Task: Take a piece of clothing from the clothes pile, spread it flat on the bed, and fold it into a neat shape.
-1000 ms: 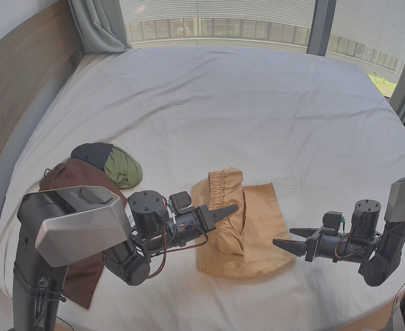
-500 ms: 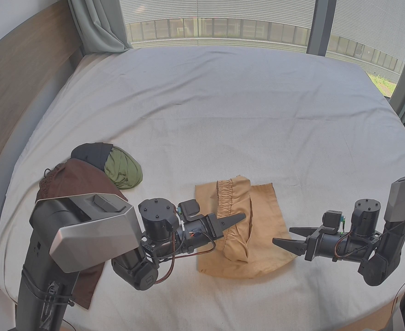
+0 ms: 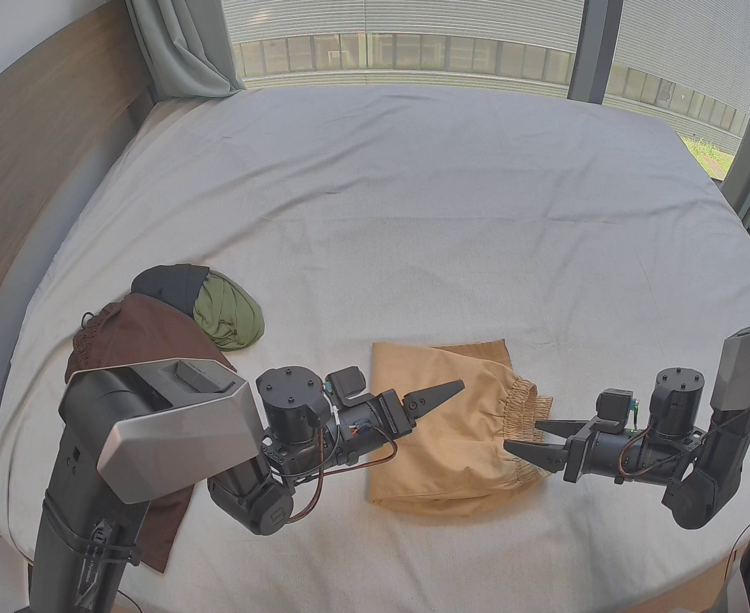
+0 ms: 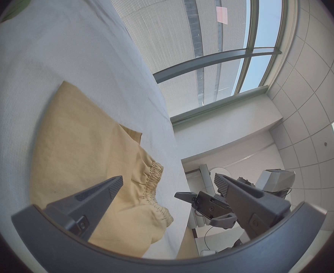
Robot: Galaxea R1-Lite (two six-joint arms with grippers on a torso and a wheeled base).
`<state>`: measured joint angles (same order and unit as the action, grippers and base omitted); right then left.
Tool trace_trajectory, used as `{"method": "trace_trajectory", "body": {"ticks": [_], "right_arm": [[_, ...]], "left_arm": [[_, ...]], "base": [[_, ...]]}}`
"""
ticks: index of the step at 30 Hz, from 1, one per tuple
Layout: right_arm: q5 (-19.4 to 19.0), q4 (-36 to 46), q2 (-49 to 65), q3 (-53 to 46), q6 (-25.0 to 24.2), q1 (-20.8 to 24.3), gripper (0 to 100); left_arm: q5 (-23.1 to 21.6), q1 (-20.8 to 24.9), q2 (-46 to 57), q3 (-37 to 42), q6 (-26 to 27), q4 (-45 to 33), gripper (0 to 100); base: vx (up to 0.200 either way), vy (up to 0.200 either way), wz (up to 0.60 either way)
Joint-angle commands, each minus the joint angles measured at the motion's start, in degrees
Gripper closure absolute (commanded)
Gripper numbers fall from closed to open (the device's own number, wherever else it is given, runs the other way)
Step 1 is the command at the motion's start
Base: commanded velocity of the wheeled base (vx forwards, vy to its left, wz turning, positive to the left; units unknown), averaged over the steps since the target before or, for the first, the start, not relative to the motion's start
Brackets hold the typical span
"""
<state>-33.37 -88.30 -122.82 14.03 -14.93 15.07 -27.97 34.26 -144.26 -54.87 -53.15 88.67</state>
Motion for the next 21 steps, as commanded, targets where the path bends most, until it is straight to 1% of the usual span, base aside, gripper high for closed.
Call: {"method": "trace_trajectory", "body": {"ticks": [1,4,7,8,9,11,13,16,17,18,21], "right_arm": [[-0.03,-0.03,-0.40,-0.06,-0.01,0.40,0],[-0.03,0.05,-0.49,-0.14,-0.01,0.75,0],[-0.03,0.05,-1.11,-0.23,-0.10,1.19,0],[0.06,0.05,-1.55,-0.23,-0.18,1.63,0],[0.06,0.05,-2.25,-0.23,-0.18,2.16,0],[0.23,0.05,-2.95,-0.14,-0.18,2.86,0],[1.37,-0.03,-3.92,0.03,-0.18,4.00,0],[2.69,-0.03,-5.85,0.47,-0.27,4.97,0],[2.69,-0.03,-5.85,0.47,-0.27,4.97,0],[2.87,-0.03,-6.82,0.56,-0.27,5.32,0],[2.96,-0.21,-7.96,0.38,-0.27,5.59,0]], "left_arm": [[1.07,-0.95,1.35,0.55,0.15,0.01,0],[2.30,-1.65,3.11,1.52,0.33,0.10,0],[2.48,-3.23,5.22,3.72,2.09,0.10,0],[2.48,-3.76,5.66,4.51,3.23,0.10,0],[2.48,-4.55,6.10,5.91,5.69,0.10,0],[2.04,-5.78,6.36,7.67,8.94,0.10,0],[1.60,-7.71,6.71,9.87,12.98,0.18,0],[0.19,-10.61,7.95,12.24,15.27,0.18,0],[0.19,-10.61,7.95,12.24,15.27,0.18,0],[-0.51,-11.76,8.74,13.74,15.53,0.18,0],[-4.20,-15.18,12.34,18.13,16.06,0.18,0]], "base": [[0.000,0.000,0.00],[0.000,0.000,0.00],[0.000,0.000,0.00],[0.000,0.000,0.00],[0.000,0.000,0.00],[0.000,0.000,0.00],[0.000,0.000,0.00],[0.000,0.000,0.00],[0.000,0.000,0.00],[0.000,0.000,0.00],[0.000,0.000,0.00]]}}
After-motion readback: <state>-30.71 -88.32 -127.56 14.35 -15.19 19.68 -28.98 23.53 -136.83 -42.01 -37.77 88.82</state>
